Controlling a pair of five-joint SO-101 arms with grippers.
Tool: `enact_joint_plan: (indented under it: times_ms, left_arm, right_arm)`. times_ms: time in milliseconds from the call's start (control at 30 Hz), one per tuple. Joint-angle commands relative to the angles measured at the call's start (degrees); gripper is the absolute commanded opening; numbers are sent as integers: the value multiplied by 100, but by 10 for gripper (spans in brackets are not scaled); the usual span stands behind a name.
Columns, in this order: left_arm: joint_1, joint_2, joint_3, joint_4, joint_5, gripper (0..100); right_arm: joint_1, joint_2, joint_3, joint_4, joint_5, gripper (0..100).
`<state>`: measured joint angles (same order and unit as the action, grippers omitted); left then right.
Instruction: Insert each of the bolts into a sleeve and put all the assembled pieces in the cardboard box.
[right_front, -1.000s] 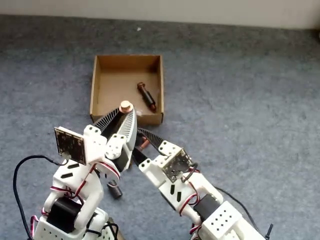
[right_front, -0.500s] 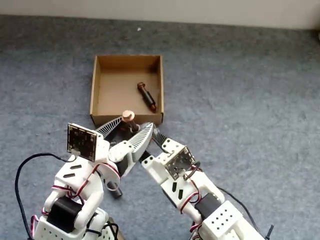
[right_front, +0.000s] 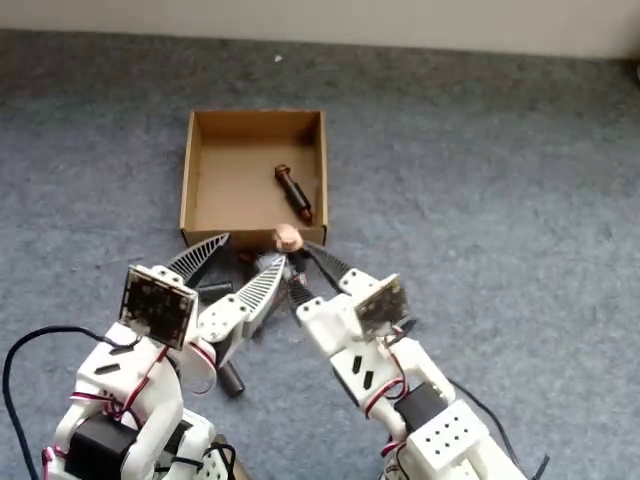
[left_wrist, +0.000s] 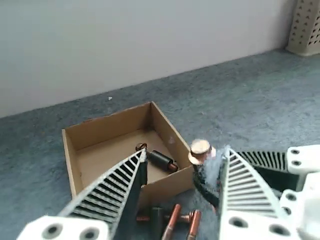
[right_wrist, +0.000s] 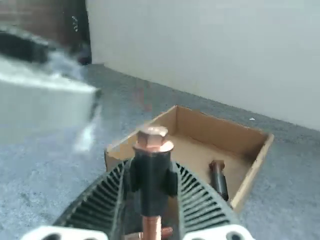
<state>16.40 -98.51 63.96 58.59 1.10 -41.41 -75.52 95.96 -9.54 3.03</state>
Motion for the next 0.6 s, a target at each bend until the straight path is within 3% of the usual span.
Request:
enact_joint_plan:
  times_ms: [0, 167, 367, 567]
  left_arm:
    - [-57, 4, -215, 404, -273, 248]
    - [-242, 4, -224, 545, -264, 246]
    - [-1701, -4, -215, 1046, -264, 245]
    - [-3257, -13, 602, 1160, -264, 245]
  right_arm:
    - [365, -101, 743, -101, -580, 5]
    - [418, -101, 778, -101, -545, 5]
    - [857, -101, 752, -40, -580, 5]
    - [1156, -66, -189, 2396, -862, 5]
